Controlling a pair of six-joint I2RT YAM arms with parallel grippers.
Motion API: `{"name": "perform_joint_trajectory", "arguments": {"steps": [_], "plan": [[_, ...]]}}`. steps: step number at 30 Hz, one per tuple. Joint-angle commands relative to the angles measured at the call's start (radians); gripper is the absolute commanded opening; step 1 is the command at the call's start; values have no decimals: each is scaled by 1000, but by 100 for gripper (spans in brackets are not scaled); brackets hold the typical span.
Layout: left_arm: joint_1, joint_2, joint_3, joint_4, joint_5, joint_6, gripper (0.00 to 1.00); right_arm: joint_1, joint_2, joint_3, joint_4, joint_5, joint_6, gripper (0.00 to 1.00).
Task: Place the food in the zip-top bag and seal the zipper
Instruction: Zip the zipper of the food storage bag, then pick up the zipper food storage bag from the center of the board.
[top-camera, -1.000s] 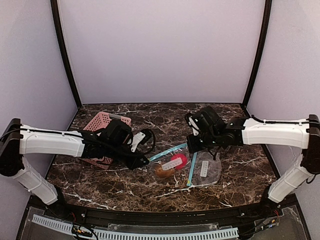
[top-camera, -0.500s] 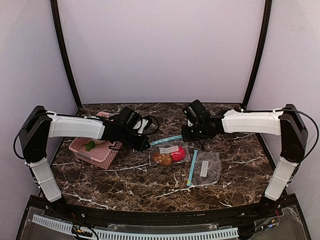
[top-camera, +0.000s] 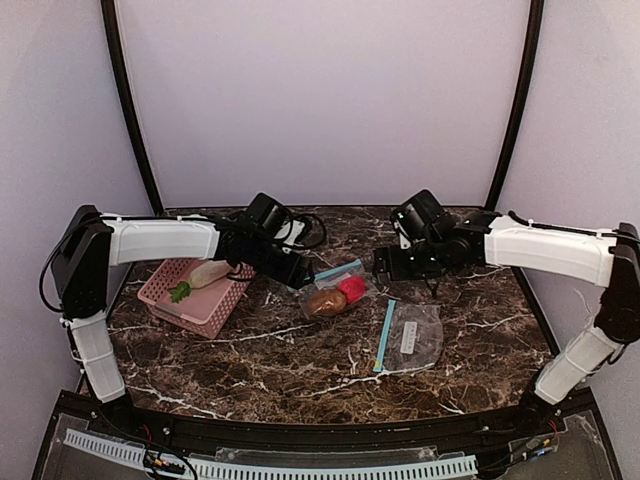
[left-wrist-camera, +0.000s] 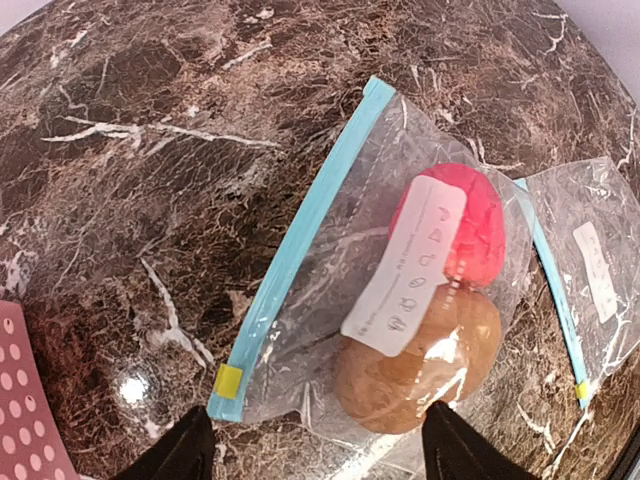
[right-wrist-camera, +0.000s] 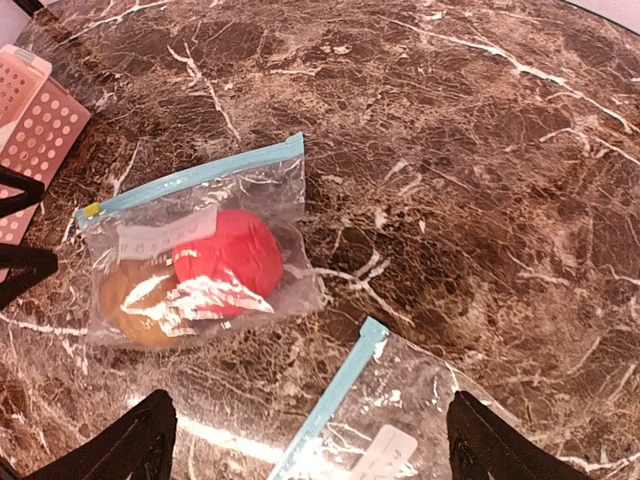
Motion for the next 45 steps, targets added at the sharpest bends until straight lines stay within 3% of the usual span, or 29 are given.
{"name": "perform_joint_trajectory", "arguments": {"steps": [1, 6, 13, 23, 29, 35, 45], "plan": [[3, -100, 16, -68, -21, 8, 74, -4, -134, -126, -125, 15, 80, 94], [4, -235, -59, -47, -28, -35, 78, -35, -235, -282, -150, -16, 182, 97], [3, -455, -259, 27, 88, -167, 78, -109, -282, -442, -45, -122, 214, 98], [-9, -732, -533, 35, 172, -312, 76, -140, -198, -483, 70, -197, 181, 67], [-46, -804, -614, 35, 172, -398, 76, -140, -180, -472, 78, -220, 173, 34], [-120, -827, -623, 48, 143, -457, 76, -140, -275, -469, 91, -295, 167, 0], [-251, -811, -568, 192, 135, -550, 78, -137, -618, -505, 250, -507, 161, 0]]}}
